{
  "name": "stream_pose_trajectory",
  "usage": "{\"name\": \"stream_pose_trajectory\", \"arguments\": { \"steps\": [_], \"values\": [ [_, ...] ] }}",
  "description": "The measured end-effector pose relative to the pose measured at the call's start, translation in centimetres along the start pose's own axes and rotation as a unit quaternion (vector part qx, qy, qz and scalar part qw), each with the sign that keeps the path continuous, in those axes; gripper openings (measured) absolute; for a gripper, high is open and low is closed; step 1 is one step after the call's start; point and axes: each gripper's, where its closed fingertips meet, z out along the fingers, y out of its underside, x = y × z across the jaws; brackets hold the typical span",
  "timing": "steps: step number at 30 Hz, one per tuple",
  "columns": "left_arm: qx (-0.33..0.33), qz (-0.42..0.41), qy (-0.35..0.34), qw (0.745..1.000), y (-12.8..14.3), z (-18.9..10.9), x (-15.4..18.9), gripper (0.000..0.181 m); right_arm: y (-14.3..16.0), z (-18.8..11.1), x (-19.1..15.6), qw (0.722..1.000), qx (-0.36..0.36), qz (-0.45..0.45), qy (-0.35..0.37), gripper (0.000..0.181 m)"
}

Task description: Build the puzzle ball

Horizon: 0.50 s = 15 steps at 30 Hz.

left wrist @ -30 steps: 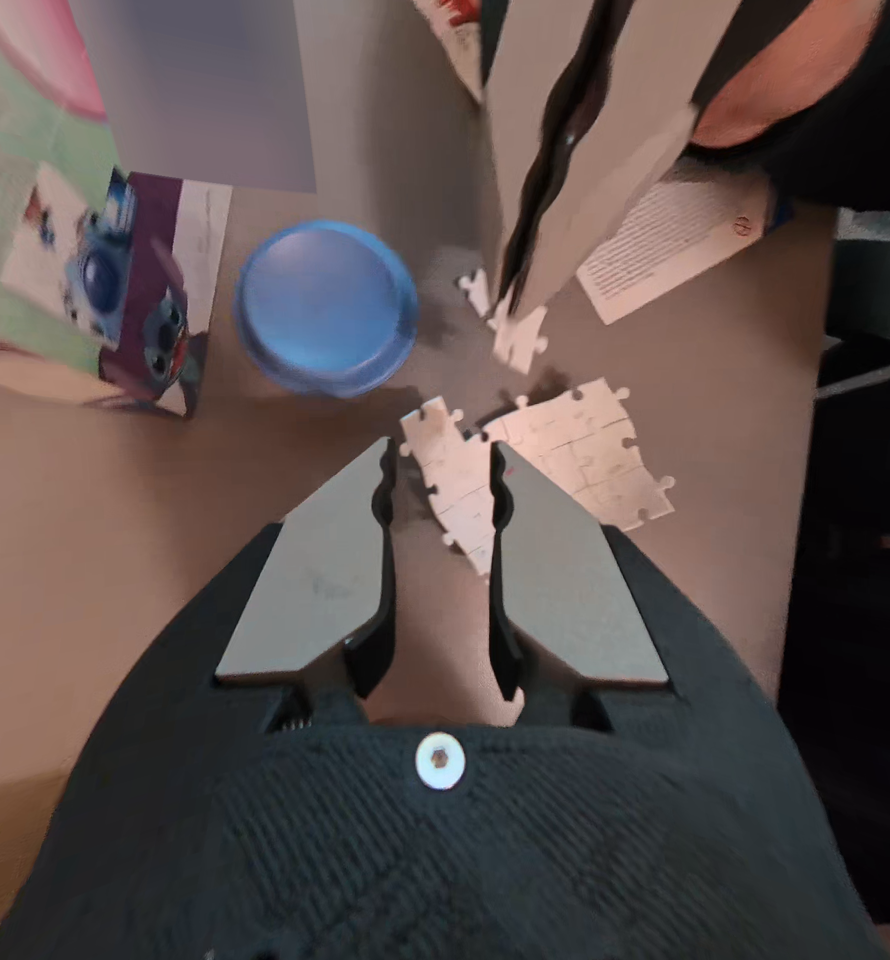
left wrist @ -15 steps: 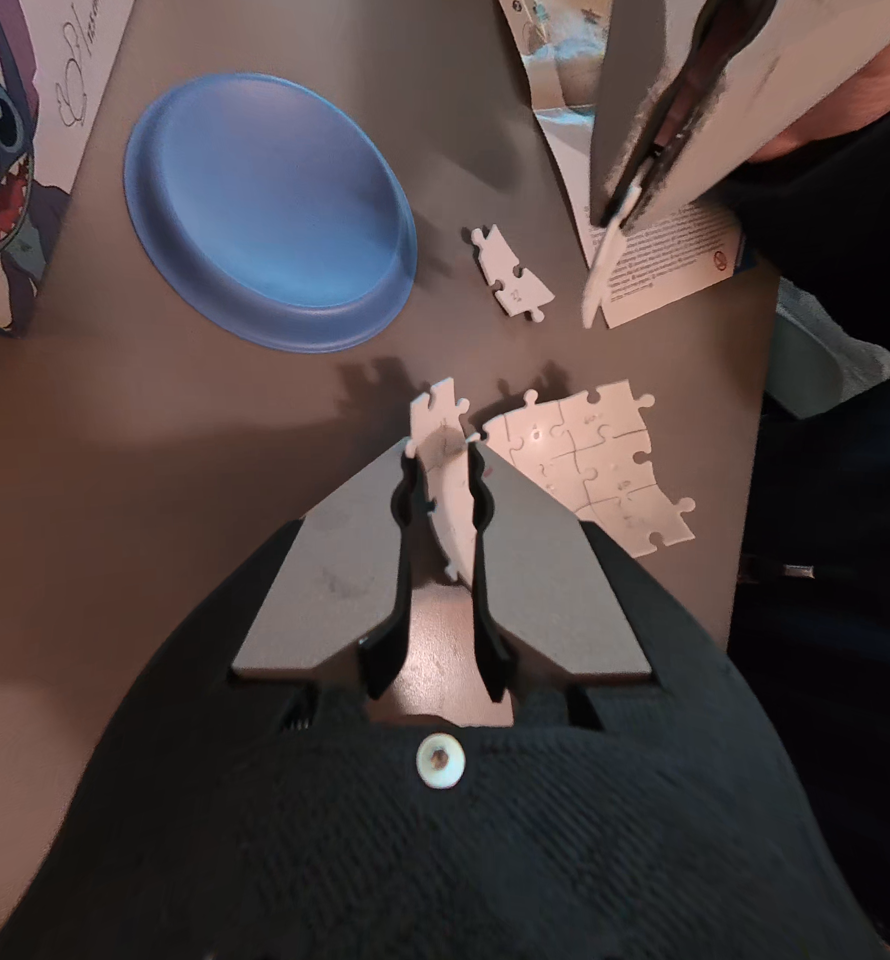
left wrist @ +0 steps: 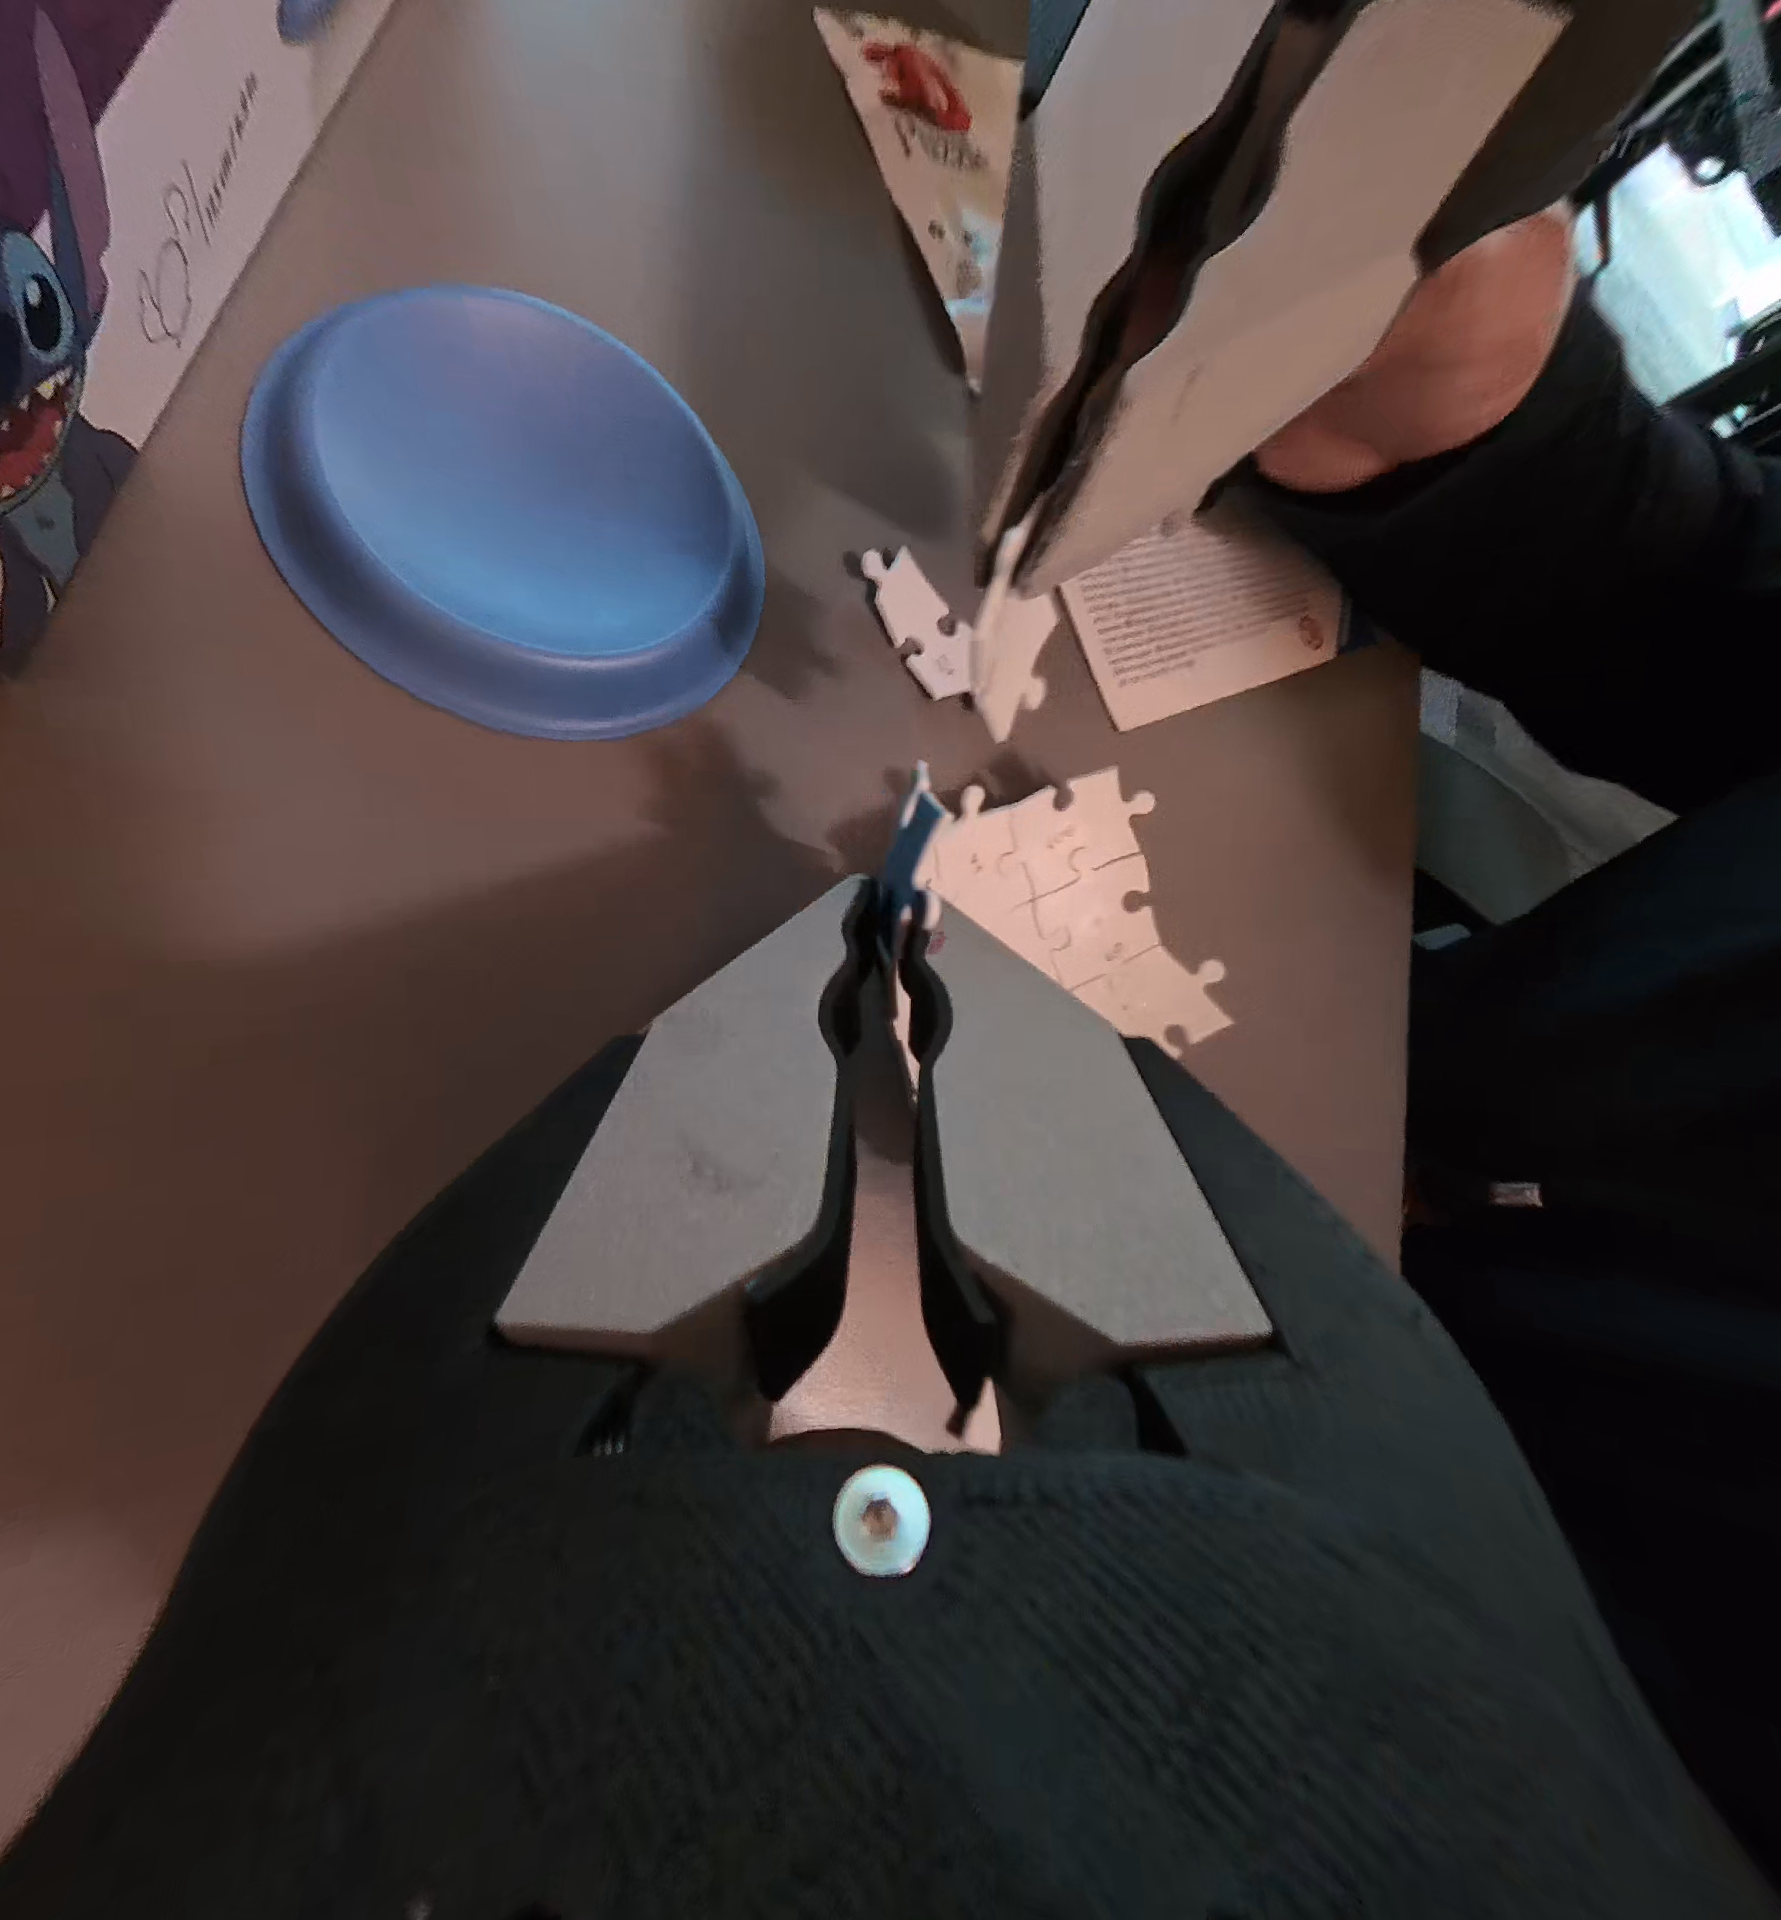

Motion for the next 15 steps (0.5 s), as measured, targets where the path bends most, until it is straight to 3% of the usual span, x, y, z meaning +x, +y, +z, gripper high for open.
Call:
{"name": "stream_pose_trajectory", "arguments": {
  "steps": [5, 9, 15],
  "values": [
    [0.044, -0.006, -0.03, 0.999, 0.3, -0.4, 0.1, 0.0, -1.1, 0.7, -0.7, 0.998, 0.046, 0.029, -0.033, 0.0],
    [0.085, -0.065, -0.033, 0.994, 1.2, -1.1, -0.1, 0.0, -1.6, 1.0, -1.9, 0.996, 0.071, 0.006, -0.055, 0.0],
    [0.16, -0.137, -0.045, 0.977, 2.4, -2.4, -0.5, 0.0, -0.4, 3.6, -2.4, 0.998, 0.031, -0.014, -0.056, 0.0]
  ]
}}
